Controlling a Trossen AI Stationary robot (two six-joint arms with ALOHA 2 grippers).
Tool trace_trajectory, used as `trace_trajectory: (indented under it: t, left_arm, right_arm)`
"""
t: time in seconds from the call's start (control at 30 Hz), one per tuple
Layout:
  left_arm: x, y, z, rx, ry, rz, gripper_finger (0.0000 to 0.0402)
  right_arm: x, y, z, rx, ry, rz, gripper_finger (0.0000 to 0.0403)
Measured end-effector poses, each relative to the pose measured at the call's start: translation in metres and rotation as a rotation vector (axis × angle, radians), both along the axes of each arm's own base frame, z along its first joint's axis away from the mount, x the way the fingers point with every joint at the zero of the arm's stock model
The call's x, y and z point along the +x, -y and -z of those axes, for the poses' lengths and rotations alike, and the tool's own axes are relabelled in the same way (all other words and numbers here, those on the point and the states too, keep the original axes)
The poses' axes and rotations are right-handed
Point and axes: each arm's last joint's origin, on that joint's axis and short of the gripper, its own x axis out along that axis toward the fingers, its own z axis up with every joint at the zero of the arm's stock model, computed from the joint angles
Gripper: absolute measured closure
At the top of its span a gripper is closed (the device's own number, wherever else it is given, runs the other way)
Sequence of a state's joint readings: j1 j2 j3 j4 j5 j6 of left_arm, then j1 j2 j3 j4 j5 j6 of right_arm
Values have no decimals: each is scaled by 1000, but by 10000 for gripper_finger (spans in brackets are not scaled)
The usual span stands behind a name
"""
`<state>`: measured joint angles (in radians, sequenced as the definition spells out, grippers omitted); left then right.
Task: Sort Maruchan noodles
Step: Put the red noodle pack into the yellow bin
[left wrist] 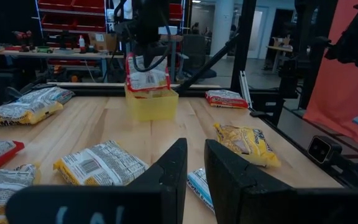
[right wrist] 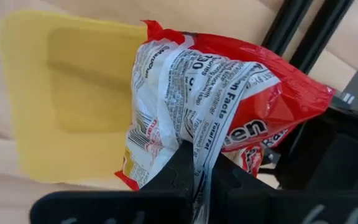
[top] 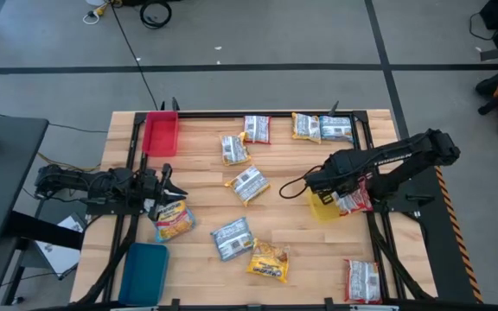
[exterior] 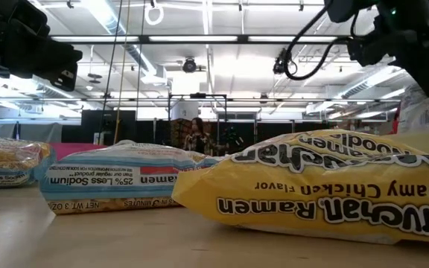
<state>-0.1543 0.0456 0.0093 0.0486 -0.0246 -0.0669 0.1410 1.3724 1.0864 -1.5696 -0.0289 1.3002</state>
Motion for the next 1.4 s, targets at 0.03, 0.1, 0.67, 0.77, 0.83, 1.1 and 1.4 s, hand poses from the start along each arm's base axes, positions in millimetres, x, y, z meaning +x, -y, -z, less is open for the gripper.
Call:
trace_trajectory:
  t: [0.03,0.1,0.67,0.77,0.83,1.1,1.4]
  left_arm:
    - [0,0,0,0,0,0,340]
    - [0,0,0,1,0,0,340]
    - [0,0,0,0,0,0,340]
    - [0,0,0,0,0,0,340]
    - [0,0,0,1,0,-1,340]
    - [0,0,0,1,0,0,340]
    - [0,0,0,1,0,0,340]
  right_arm:
    - [0,-1,0,12,-1,-1,387]
    - [-1,-2,1,29,-8,-2,387]
    - [28,-8,59,-148,-85,-354,387]
    - [32,-14,68,-221,-127,-503,387]
    - [33,-18,72,-252,-159,-592,387]
    - [36,-30,84,-307,-264,-868,384]
    - [35,-28,70,-283,-225,-859,316]
